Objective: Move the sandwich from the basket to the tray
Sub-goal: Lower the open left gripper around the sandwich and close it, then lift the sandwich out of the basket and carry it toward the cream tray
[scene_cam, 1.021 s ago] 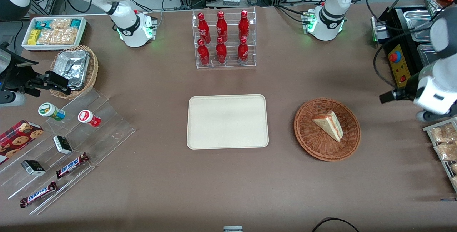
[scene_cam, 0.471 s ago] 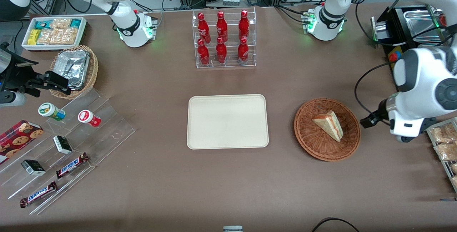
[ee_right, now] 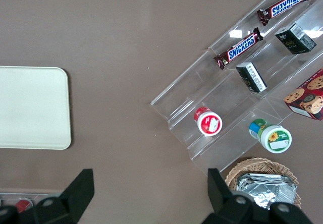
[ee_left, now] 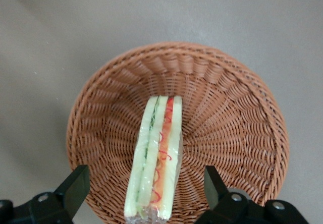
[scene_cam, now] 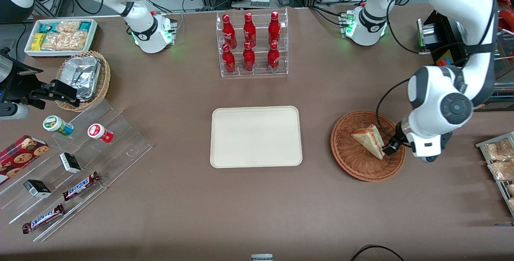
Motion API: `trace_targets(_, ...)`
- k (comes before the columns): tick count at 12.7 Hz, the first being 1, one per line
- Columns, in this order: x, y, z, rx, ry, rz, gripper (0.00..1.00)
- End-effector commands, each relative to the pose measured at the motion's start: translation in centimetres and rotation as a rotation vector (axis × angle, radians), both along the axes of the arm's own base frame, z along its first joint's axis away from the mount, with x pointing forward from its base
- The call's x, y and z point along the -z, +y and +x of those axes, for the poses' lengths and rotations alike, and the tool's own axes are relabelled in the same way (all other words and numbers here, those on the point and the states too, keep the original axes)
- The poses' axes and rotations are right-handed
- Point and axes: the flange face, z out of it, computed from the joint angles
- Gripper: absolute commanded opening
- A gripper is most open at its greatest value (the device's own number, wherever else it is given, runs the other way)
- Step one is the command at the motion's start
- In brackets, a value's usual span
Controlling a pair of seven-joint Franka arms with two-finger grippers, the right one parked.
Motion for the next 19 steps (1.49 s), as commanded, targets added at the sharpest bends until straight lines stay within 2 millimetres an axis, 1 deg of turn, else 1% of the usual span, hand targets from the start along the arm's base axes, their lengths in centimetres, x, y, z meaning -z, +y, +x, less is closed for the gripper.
trace_targets(1, 1.5, -0.9, -1.4, -0.018, -0.025, -0.008, 1.00)
trace_targets(3, 3.1, -1.5, -2.4, -0.039, -0.054, -0.014, 1.00)
trace_targets(5, 3.5, -1.9, -2.5, -0.044, -0.061, -0.019, 1.00)
trace_targets(6, 3.7, -2.5, -2.7, -0.039, -0.059, -0.022, 1.00)
trace_targets(9, 4.8, -2.6, -3.5, -0.036, -0.051, -0.021, 1.00)
trace_targets(11, 5.7, -2.9, -4.3, -0.044, -0.061, -0.026, 1.00)
trace_targets(12, 5.8, -3.0, -4.4, -0.053, -0.066, -0.026, 0.98)
trace_targets(13, 5.8, -3.1, -4.4, -0.055, -0.066, -0.027, 0.89)
trace_targets(14, 5.8, -3.1, -4.3, -0.067, -0.065, -0.024, 0.61)
trace_targets(15, 5.9, -3.1, -4.3, -0.072, -0.062, -0.023, 0.26)
trace_targets(16, 5.7, -3.0, -4.3, -0.056, -0.061, -0.022, 0.00)
trace_targets(19, 4.7, -3.1, -3.5, -0.051, -0.081, -0.027, 0.00)
